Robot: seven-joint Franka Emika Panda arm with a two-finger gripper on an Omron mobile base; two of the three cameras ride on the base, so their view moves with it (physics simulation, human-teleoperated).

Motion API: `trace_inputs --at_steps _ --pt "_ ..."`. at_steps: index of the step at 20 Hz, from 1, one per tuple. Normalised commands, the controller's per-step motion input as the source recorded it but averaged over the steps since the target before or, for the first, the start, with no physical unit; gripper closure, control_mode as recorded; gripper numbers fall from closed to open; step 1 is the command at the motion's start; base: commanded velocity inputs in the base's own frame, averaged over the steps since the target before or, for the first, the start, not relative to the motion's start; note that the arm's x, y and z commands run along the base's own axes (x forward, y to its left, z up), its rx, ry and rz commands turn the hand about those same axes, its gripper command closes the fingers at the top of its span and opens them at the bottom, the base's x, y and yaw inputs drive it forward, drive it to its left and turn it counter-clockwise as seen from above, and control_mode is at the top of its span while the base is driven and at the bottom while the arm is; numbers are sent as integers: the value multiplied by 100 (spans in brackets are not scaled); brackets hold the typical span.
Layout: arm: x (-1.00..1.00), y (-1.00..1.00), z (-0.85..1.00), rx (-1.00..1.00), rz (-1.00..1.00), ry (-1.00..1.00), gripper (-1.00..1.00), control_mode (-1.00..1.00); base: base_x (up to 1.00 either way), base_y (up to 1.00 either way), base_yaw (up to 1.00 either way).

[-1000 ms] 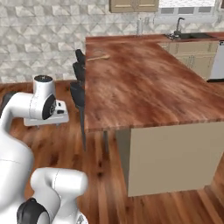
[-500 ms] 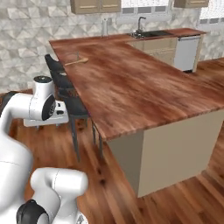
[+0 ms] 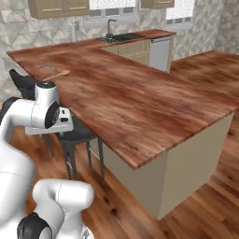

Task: Pick up the metallic utensils from the counter and place them in the open drawer. Make sure not to pick up any wooden utensils.

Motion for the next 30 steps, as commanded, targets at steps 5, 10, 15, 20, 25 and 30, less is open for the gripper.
trace_inputs --at_steps 5,10,15,20,25,30 --pt "0 0 0 0 0 0 -100 100 40 100 -44" --pt "0 0 0 0 0 0 -100 100 13 100 -40" --pt "0 0 0 0 0 0 -100 100 2 100 -38" --pt "0 0 0 0 0 0 -100 100 2 100 -37" --pt "0 0 0 0 0 0 -100 100 3 100 -38" --pt "0 0 0 0 0 0 -100 100 2 100 -38"
